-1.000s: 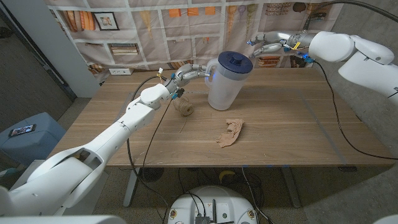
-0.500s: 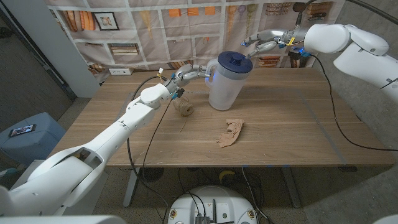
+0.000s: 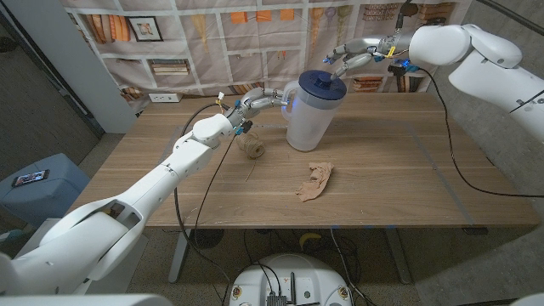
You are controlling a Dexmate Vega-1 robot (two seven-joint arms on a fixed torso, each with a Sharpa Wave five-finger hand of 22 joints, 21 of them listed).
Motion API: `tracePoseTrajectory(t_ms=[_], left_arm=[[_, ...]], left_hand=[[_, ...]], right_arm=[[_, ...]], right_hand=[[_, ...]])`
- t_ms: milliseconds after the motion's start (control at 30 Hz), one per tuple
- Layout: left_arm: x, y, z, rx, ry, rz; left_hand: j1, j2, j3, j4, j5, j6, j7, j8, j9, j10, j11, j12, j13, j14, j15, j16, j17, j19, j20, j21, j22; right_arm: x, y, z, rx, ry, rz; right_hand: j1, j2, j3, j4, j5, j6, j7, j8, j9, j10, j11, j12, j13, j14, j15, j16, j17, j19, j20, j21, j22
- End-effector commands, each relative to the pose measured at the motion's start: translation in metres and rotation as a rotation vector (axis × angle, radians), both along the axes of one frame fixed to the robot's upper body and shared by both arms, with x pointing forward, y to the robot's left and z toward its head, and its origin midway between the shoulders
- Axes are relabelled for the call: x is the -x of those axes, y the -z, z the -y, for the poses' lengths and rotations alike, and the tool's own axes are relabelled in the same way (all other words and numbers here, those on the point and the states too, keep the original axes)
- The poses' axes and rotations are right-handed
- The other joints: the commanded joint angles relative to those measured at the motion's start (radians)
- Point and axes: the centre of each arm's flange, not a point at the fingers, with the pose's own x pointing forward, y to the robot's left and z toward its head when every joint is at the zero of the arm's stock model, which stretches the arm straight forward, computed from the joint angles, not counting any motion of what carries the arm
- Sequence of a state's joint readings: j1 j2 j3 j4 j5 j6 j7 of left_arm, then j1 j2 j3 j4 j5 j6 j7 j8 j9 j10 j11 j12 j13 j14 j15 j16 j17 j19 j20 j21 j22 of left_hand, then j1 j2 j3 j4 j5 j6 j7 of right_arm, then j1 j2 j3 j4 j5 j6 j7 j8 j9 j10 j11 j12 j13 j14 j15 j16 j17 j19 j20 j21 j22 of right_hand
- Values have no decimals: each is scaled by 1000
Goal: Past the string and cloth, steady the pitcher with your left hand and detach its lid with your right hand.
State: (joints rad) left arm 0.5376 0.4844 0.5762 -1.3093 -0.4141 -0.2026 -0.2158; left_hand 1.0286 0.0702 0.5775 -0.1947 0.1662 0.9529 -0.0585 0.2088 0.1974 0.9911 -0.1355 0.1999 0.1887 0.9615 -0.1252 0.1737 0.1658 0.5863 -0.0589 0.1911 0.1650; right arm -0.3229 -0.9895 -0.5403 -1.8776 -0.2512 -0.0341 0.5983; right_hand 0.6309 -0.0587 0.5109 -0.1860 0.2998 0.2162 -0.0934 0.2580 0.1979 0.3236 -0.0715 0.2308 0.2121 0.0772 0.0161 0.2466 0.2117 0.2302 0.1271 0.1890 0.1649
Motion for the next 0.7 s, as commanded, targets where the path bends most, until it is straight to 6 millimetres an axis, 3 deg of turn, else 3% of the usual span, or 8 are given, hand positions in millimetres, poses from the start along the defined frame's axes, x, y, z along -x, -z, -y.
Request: tracePoseTrajectory(t_ms=[33, 700], left_arm=[[1, 0, 0, 0, 4, 0], [2, 0, 2, -3, 5, -1]], left_hand=[[12, 44, 20, 20, 7, 57, 36, 4, 4, 41, -29, 5, 3, 20, -103, 5, 1, 9, -143, 1, 4], [9, 46, 20, 20, 7, 58, 39, 4, 5, 43, -31, 3, 4, 27, -104, 6, 2, 9, -142, 1, 4]], right_arm=[[1, -2, -10, 43, 0, 13], [-4, -2, -17, 101, 31, -9]], right_hand=[[21, 1, 5, 6, 5, 14, -5, 7, 5, 18, -5, 8, 4, 14, 0, 8, 6, 13, -2, 4, 4], [45, -7, 4, 8, -1, 39, -17, 18, 7, 52, -17, 10, 5, 33, -10, 17, 10, 25, -4, 5, 4]])
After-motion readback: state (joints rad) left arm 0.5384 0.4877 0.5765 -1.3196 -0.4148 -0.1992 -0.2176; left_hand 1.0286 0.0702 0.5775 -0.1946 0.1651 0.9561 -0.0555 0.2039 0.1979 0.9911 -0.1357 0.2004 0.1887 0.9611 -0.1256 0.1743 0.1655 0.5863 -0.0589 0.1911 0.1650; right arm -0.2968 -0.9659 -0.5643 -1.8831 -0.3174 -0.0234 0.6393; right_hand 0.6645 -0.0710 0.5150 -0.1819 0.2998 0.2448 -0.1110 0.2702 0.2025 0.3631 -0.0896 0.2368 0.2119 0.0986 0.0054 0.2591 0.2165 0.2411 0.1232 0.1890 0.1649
